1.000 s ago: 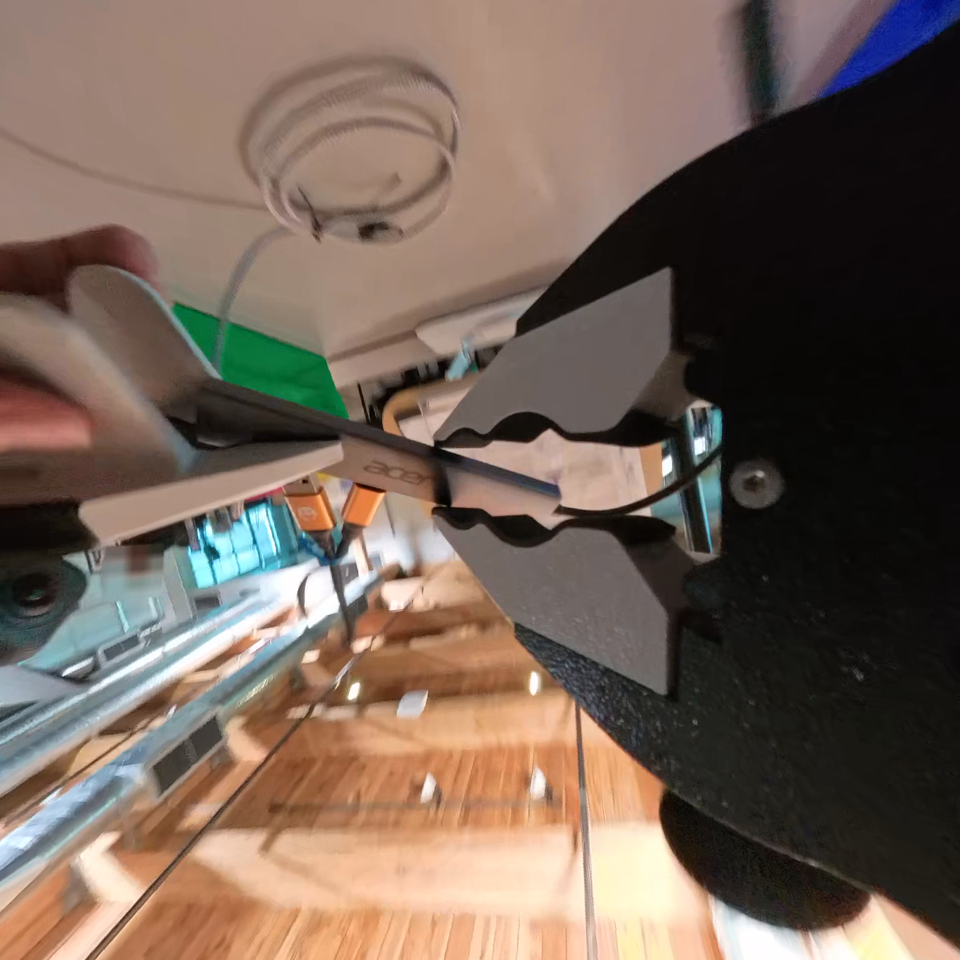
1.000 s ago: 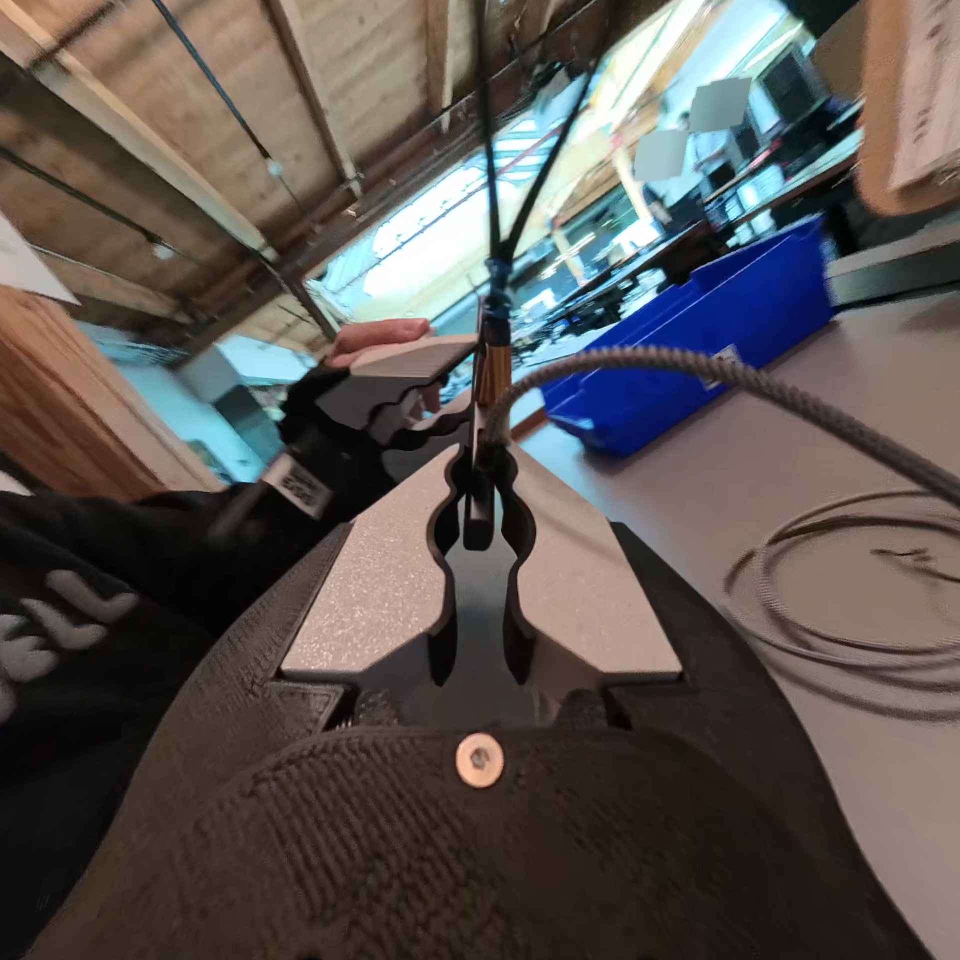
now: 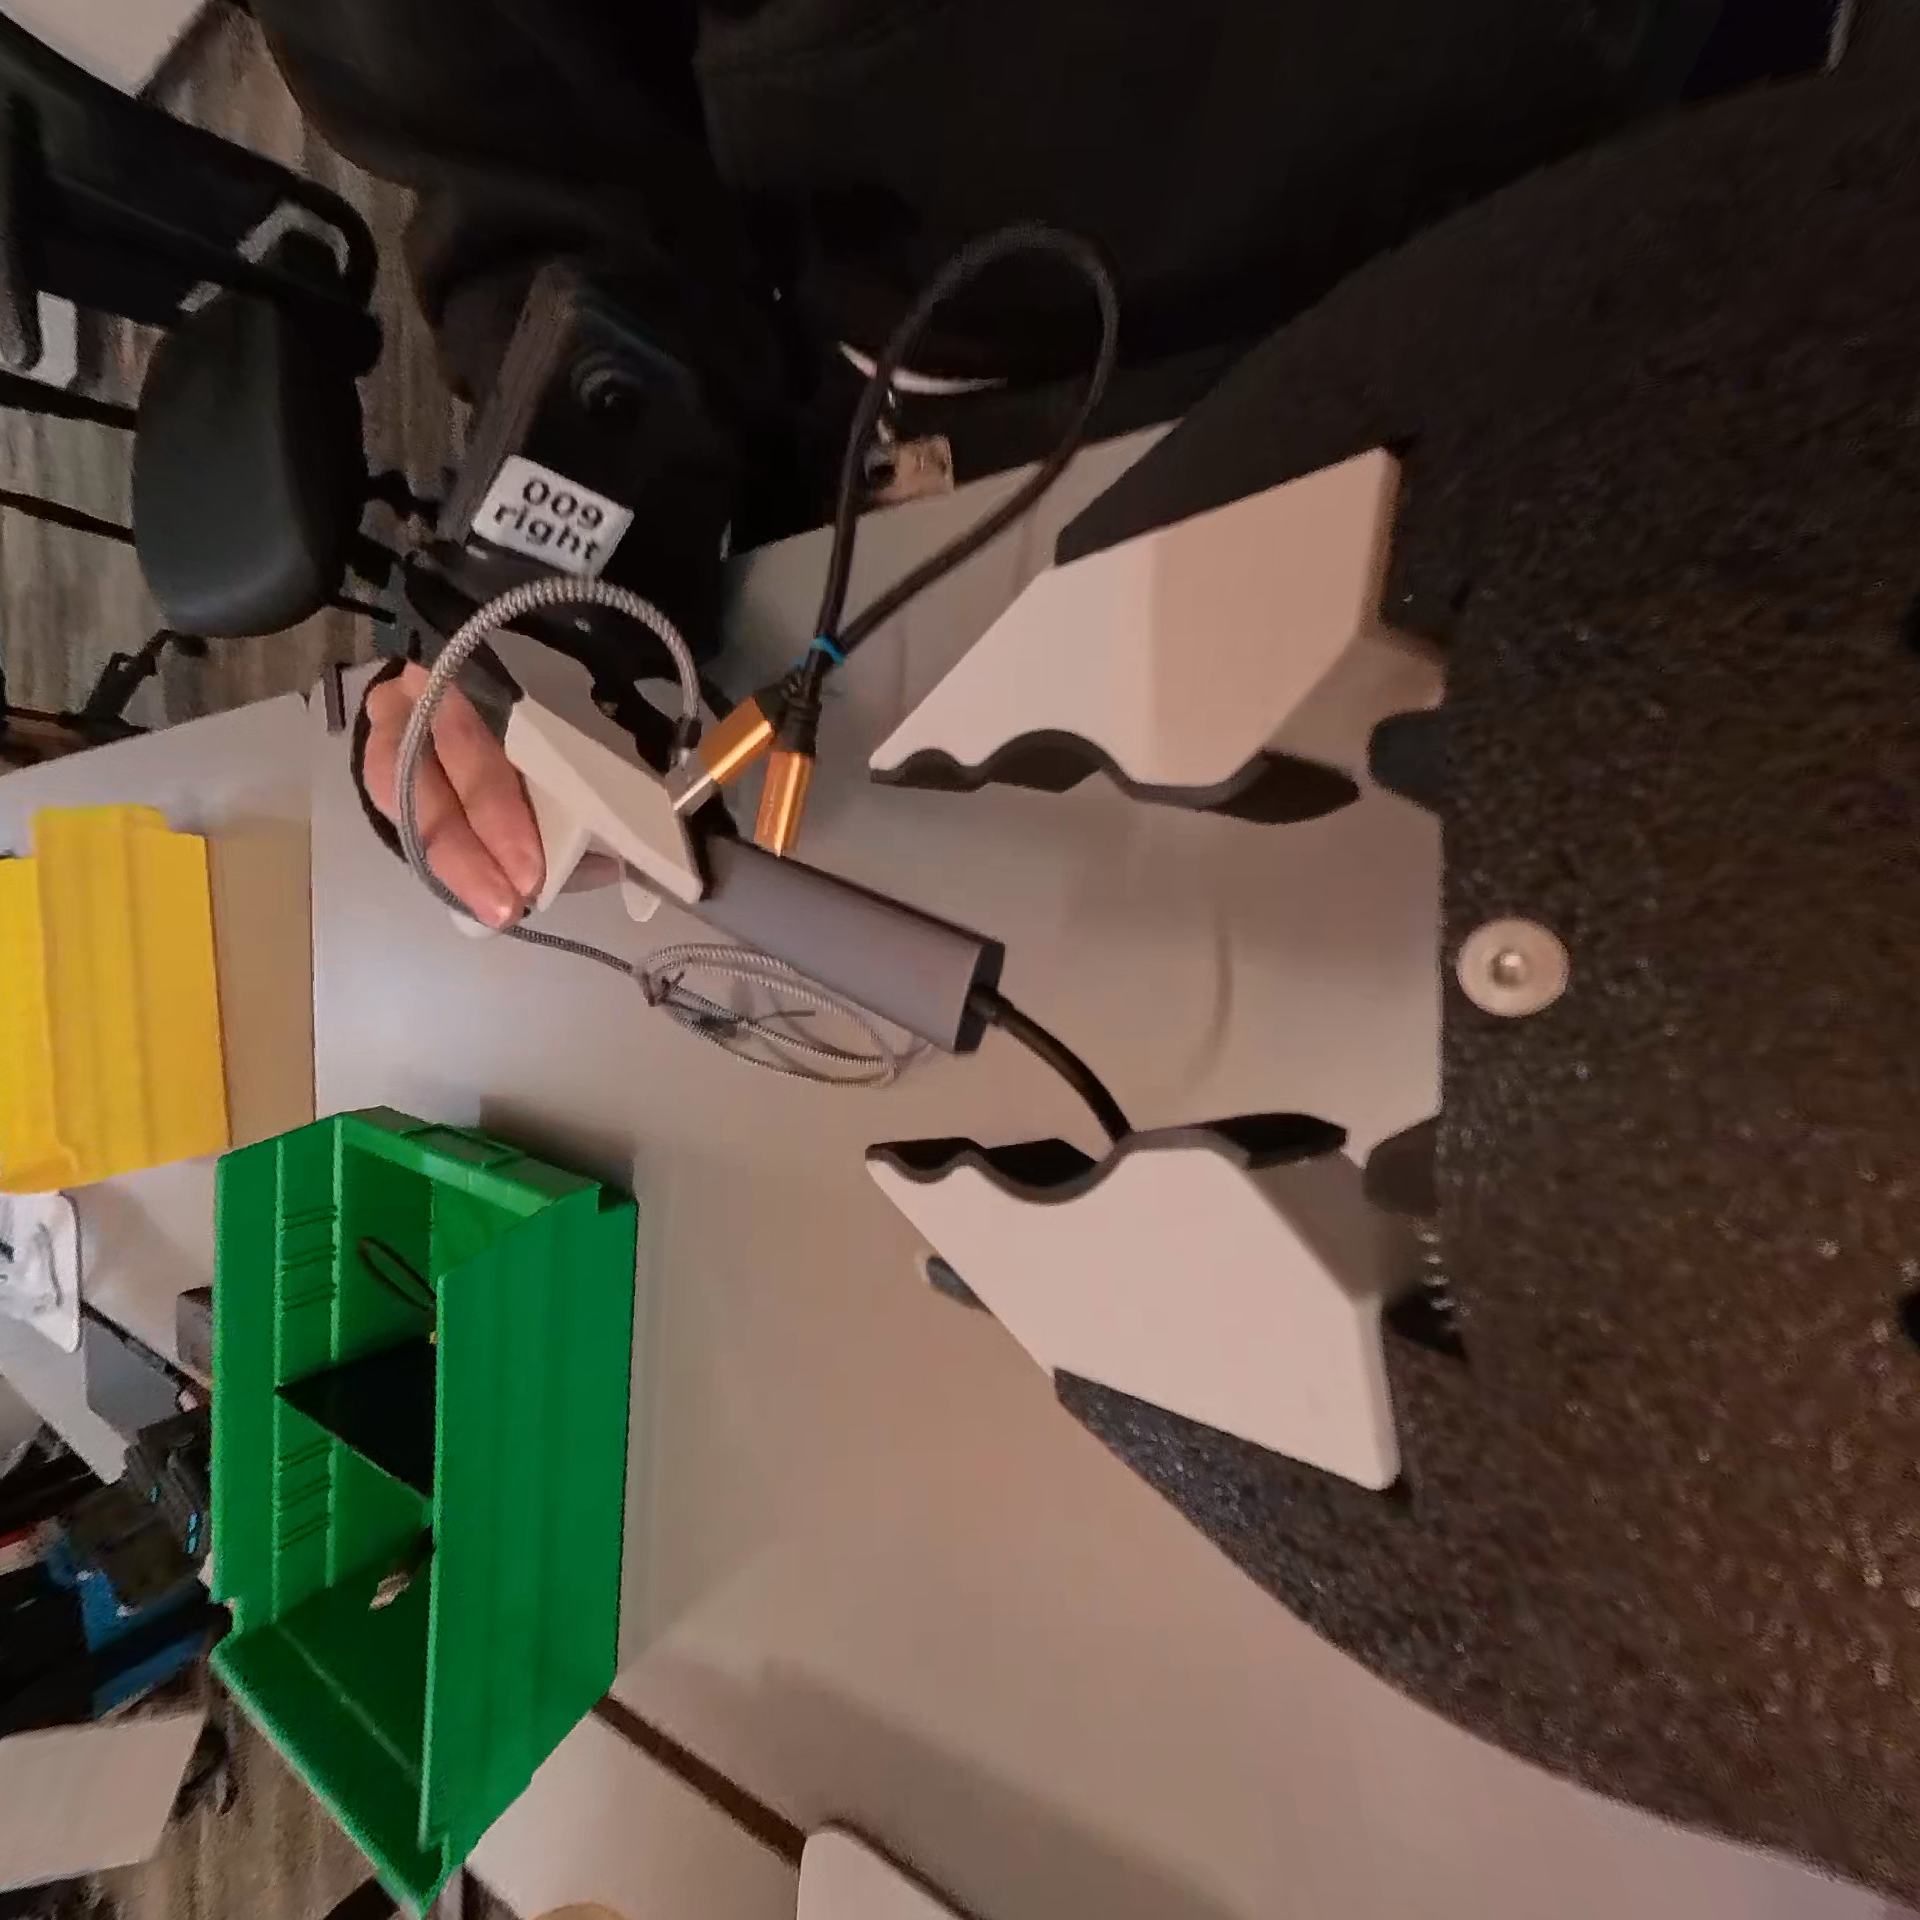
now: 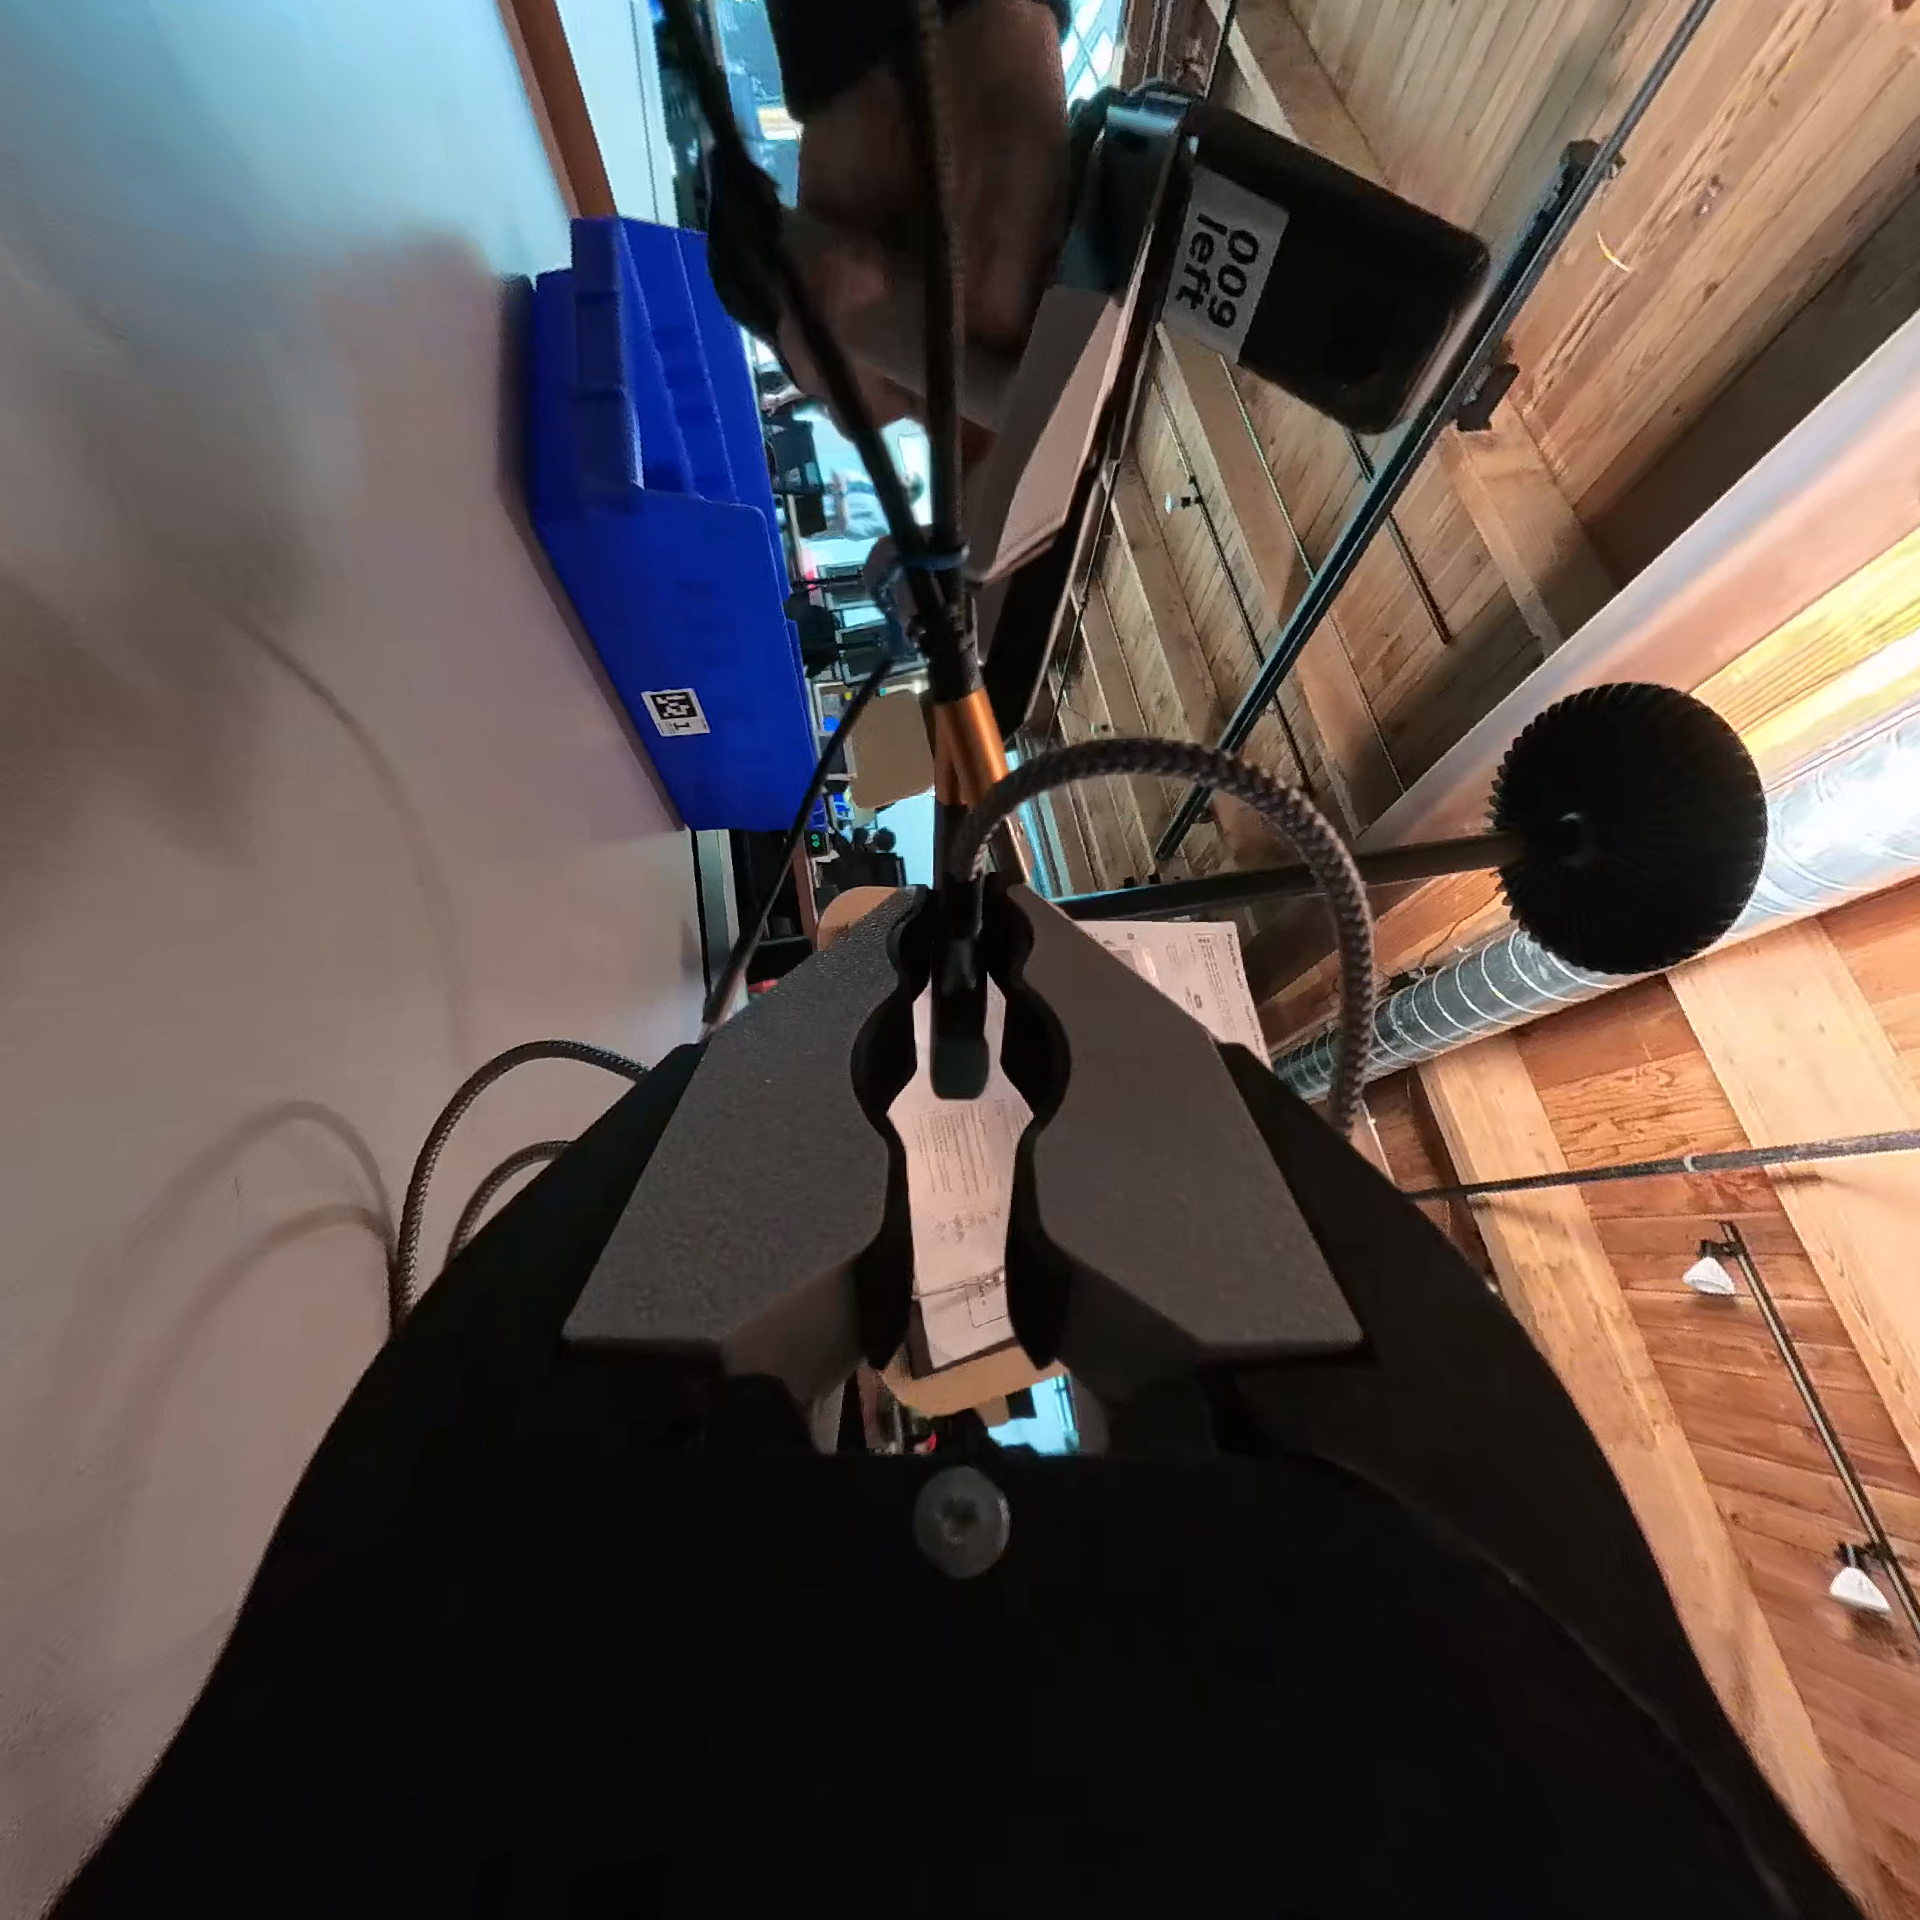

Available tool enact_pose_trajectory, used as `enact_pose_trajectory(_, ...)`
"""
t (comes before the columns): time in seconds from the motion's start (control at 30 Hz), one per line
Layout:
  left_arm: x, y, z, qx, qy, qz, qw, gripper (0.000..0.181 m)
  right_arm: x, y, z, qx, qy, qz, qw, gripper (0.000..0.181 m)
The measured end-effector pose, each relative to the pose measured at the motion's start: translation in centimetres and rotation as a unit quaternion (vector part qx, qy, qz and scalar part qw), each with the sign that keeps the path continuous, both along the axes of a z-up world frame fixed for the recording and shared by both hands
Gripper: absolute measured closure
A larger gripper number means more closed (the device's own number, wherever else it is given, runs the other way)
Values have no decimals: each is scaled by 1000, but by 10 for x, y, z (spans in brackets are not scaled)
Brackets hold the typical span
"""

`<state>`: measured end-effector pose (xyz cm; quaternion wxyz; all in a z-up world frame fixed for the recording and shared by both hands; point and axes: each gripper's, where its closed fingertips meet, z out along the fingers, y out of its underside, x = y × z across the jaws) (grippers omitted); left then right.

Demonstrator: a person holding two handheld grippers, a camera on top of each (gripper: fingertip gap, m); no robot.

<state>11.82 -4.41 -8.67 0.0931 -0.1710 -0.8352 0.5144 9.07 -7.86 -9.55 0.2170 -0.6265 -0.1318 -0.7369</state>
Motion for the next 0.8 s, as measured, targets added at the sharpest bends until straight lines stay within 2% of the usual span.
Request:
enact_pose_trajectory(0.1,5,1,-1,-8,-52,-7,999,120,-4,2,2,4,-12,10,1000,173)
enact_pose_trajectory(0.23,1,4,-13,33,-93,-36,994,117,-6,8,0,-9,-20,20,1000,173)
enact_pose_trajectory(0.3,-2,3,-17,33,-112,-52,992,122,-8,15,-3,-23,-25,28,999,173)
enact_pose_trajectory(0.4,-25,10,-31,74,-67,-108,989,134,-8,14,5,-7,-43,22,999,173)
enact_pose_trajectory(0.47,-30,1,-35,58,-31,-97,993,139,-6,10,6,5,-34,21,999,173)
enact_pose_trajectory(0.6,-29,-14,-14,-51,24,-48,997,146,-4,5,1,15,-22,17,1000,173)
enact_pose_trajectory(0.7,-30,-15,-21,-54,7,-40,998,160,-1,3,-3,13,-12,12,1000,173)
enact_pose_trajectory(0.8,-29,-15,-23,-58,3,-34,998,160,0,4,-5,24,-1,19,1000,173)
